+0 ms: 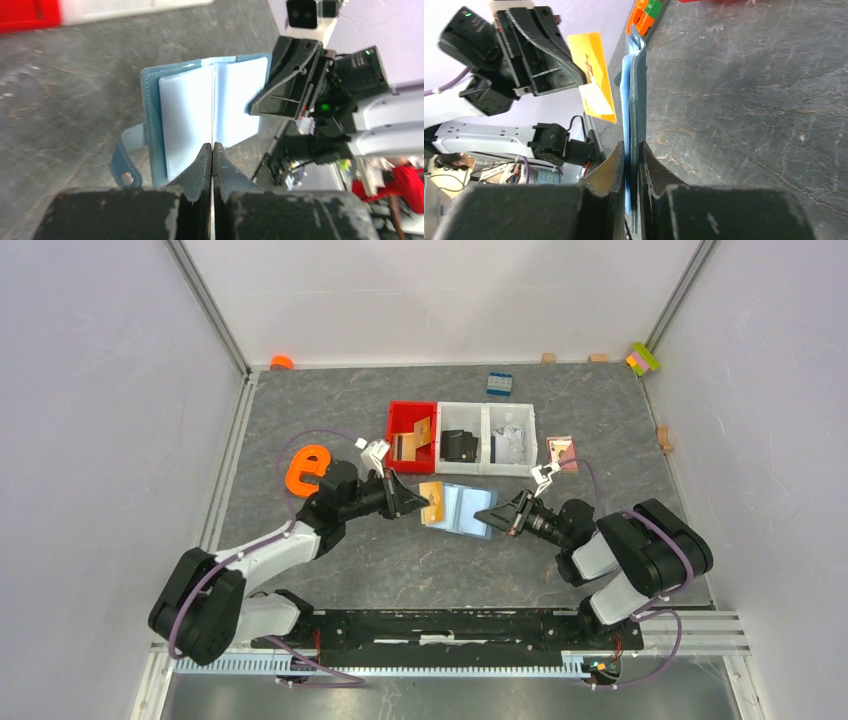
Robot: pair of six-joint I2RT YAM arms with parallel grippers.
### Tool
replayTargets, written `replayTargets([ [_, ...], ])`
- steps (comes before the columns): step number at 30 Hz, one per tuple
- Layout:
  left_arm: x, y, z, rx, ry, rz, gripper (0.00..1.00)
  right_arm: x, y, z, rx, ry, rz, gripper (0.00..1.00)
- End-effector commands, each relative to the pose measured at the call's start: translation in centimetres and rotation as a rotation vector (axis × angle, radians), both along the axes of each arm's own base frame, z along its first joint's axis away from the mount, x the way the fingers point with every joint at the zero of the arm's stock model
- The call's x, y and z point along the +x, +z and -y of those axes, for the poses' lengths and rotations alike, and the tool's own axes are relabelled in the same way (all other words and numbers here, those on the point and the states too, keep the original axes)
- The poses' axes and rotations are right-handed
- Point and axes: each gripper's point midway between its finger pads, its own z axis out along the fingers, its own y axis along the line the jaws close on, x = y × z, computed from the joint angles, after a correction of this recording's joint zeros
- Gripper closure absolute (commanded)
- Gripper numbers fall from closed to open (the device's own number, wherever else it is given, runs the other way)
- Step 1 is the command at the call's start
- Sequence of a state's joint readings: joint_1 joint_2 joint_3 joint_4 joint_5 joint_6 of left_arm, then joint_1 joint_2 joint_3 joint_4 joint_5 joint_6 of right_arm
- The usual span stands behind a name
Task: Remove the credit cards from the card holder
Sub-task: Remove the credit card from the card holder, then place the credit card in the storage box.
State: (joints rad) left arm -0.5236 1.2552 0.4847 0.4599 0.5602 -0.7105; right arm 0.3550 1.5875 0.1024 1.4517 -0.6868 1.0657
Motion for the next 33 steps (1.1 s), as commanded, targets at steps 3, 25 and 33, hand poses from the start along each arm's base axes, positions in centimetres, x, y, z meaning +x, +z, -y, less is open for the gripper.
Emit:
replayTargets([
  [3, 2.0, -1.2, -2.9, 0.169, 0.159, 0.066, 0.98, 2.1, -2.2, 0.0, -0.131, -0.026, 0.051, 0.94],
  [25, 14.1, 1.8, -4.0, 0.496, 0.43, 0.076, 0.98, 3.2, -6.5, -0.5, -0.316, 0.001, -0.011, 0.94],
  [33, 18.9, 1.1, -4.9, 0.707, 0.456, 0.045, 0.98, 2.9, -5.6, -0.9, -0.282, 0.011, 0.001, 0.95],
])
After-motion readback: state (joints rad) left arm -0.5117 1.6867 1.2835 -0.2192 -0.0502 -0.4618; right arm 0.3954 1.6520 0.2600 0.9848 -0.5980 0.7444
